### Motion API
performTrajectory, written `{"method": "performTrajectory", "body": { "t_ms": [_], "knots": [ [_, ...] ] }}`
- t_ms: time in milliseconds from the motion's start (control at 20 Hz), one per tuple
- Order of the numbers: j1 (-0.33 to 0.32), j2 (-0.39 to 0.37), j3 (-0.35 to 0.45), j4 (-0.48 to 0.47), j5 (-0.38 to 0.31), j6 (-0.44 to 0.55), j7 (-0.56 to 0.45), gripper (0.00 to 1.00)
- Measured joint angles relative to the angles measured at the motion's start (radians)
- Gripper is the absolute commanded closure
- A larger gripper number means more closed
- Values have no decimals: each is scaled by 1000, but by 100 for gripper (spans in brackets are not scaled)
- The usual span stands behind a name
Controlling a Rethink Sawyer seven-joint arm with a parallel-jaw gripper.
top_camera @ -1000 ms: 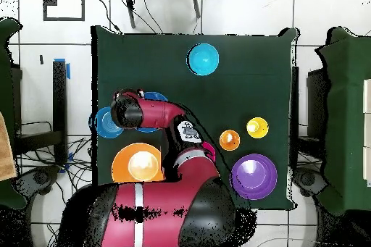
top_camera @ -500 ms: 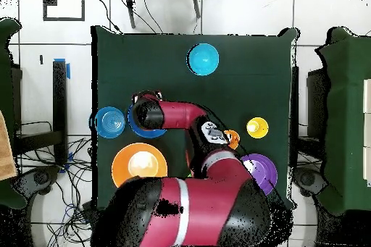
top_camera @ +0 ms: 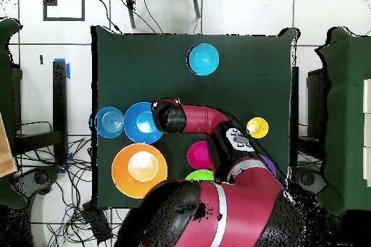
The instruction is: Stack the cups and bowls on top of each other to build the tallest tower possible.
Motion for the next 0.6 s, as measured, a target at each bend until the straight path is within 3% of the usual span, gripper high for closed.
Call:
{"method": "performTrajectory", "body": {
  "t_ms": [600],
  "knots": [
    [29,-54,59,17,29,115,0,0]
  ]
}}
